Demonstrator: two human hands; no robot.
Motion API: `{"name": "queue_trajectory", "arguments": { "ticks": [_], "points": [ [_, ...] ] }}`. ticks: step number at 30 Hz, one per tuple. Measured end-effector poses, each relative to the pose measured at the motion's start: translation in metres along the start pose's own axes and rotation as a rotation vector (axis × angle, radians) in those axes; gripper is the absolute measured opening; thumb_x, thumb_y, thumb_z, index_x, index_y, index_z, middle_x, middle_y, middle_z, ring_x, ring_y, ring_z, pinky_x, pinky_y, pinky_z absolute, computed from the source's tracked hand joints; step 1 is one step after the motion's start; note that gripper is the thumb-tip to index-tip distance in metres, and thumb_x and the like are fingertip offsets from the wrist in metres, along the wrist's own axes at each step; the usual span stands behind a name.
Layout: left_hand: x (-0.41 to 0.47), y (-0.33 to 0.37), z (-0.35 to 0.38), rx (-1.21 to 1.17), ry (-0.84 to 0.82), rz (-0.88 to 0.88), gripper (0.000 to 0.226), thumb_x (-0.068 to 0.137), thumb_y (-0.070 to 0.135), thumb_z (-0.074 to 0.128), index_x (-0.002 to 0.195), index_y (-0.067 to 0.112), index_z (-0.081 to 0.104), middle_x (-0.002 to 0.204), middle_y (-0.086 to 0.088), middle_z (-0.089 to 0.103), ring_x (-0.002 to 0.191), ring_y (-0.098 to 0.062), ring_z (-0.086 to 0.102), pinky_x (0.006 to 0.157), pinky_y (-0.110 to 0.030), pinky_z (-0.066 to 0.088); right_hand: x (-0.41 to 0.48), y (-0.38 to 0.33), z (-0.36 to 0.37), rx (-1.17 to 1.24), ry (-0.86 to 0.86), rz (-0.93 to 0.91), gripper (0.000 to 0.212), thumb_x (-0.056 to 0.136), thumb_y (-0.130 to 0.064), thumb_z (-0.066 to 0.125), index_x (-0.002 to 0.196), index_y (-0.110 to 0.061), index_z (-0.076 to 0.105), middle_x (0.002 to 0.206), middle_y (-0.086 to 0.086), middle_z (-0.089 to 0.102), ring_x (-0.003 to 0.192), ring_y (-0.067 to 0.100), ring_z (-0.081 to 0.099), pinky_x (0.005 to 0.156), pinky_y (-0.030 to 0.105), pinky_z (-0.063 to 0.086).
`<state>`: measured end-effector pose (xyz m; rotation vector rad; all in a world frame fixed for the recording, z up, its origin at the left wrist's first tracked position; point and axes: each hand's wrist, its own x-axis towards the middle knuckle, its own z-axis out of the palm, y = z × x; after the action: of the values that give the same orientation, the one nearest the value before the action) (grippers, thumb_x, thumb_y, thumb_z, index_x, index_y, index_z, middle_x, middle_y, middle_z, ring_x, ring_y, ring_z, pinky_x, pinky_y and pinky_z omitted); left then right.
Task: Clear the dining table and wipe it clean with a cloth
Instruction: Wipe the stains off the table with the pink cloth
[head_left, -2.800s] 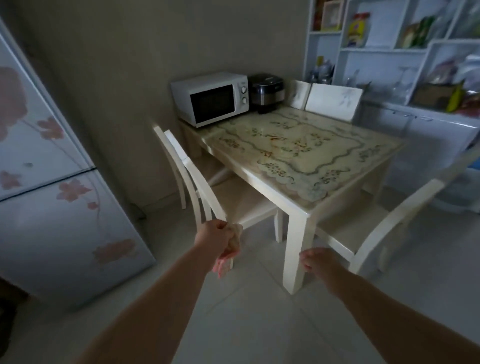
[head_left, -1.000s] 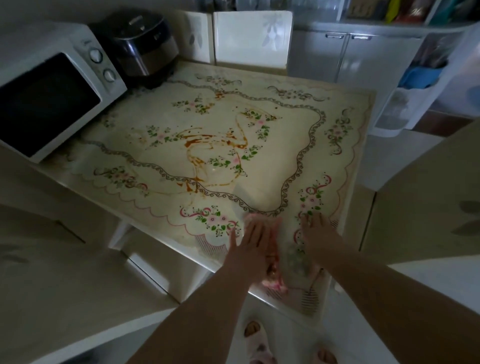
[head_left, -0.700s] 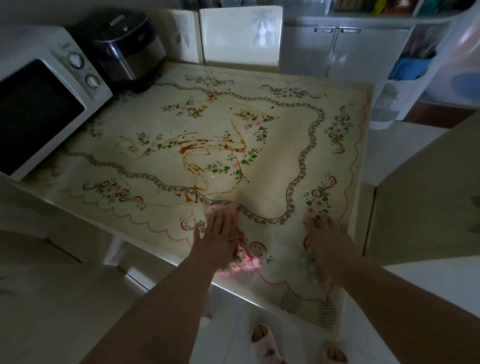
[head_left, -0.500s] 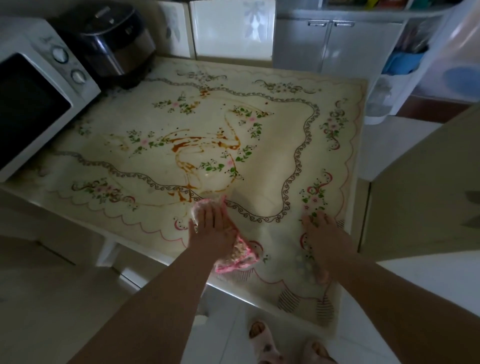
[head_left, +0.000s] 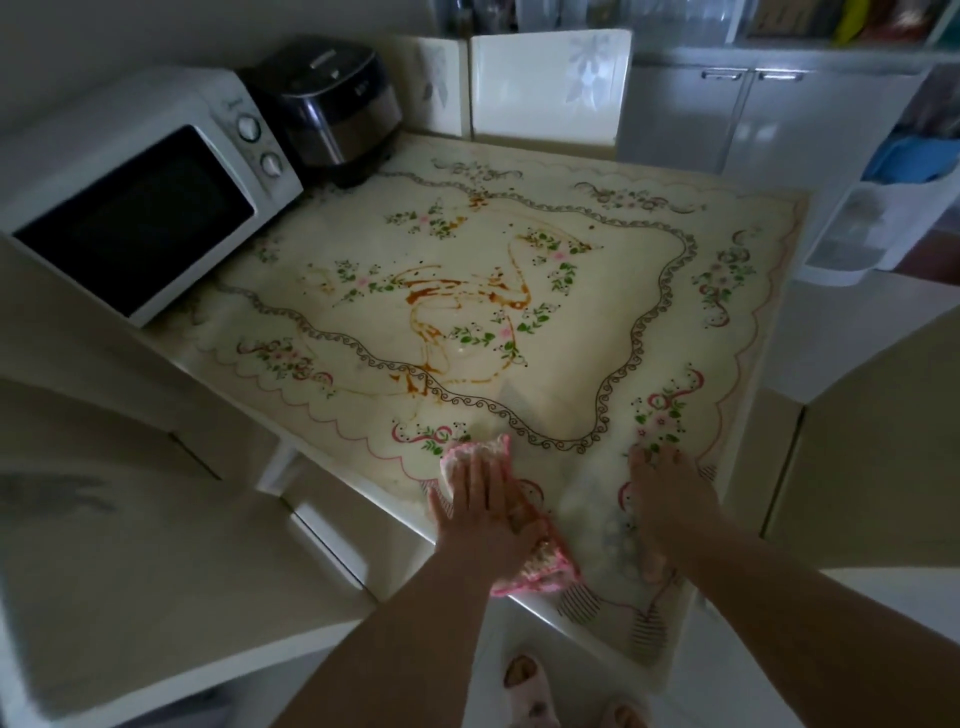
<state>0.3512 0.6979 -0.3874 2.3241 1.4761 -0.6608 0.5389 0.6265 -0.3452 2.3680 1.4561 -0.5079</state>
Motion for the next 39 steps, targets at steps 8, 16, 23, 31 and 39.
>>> {"name": "queue_trajectory", "arguments": {
  "ticks": [8, 16, 23, 31, 39],
  "points": [
    [0.002, -0.023, -0.01, -0.059, -0.039, -0.104, 0.107, 0.045, 0.08, -0.03, 0.131, 0.017, -0.042, 0.145, -0.006, -0.044, 0.141, -0.03, -0.032, 0.109, -0.058, -0.017, 0.023, -0.041, -0.024, 0.073, -0.073, -0.171, 0.07, 0.084, -0.026, 0.062, 0.141, 0.001, 0.031, 0.149, 0.022, 0.021, 0.138, 0.033, 0.025, 0.106, 0.04, 0.038],
    [0.054, -0.092, -0.043, -0.11, -0.057, -0.158, 0.093, 0.089, 0.074, 0.016, 0.144, 0.017, -0.033, 0.151, -0.009, -0.039, 0.14, -0.03, -0.034, 0.11, -0.057, -0.019, 0.069, -0.093, -0.033, 0.123, -0.085, -0.146, 0.092, 0.081, -0.037, 0.067, 0.146, 0.005, 0.017, 0.153, 0.022, 0.015, 0.143, 0.033, 0.015, 0.114, 0.041, 0.029],
    [0.107, -0.165, -0.07, -0.171, -0.069, -0.216, 0.098, 0.087, 0.076, 0.017, 0.145, 0.015, -0.032, 0.153, -0.012, -0.037, 0.143, -0.031, -0.03, 0.11, -0.059, -0.017, 0.108, -0.129, -0.054, 0.048, -0.169, -0.036, 0.127, 0.072, -0.057, 0.071, 0.143, 0.016, -0.005, 0.152, 0.035, -0.005, 0.143, 0.047, -0.002, 0.119, 0.047, 0.013],
    [0.159, -0.227, -0.102, -0.169, -0.02, -0.288, 0.102, 0.086, 0.077, 0.018, 0.148, 0.008, -0.024, 0.156, -0.015, -0.029, 0.144, -0.032, -0.026, 0.114, -0.059, -0.011, 0.12, -0.144, -0.06, 0.06, -0.176, 0.046, 0.114, 0.08, -0.041, 0.07, 0.144, 0.013, -0.006, 0.152, 0.033, -0.005, 0.144, 0.042, -0.001, 0.117, 0.043, 0.022],
    [0.181, -0.236, -0.129, -0.028, -0.023, -0.224, 0.103, 0.085, 0.078, 0.017, 0.147, 0.008, -0.027, 0.156, -0.018, -0.028, 0.145, -0.035, -0.022, 0.116, -0.055, -0.009, 0.121, -0.146, -0.062, 0.131, -0.21, 0.094, 0.133, 0.064, -0.041, 0.083, 0.146, 0.008, -0.009, 0.155, 0.025, -0.01, 0.146, 0.036, -0.007, 0.113, 0.041, 0.032]
  ]
}}
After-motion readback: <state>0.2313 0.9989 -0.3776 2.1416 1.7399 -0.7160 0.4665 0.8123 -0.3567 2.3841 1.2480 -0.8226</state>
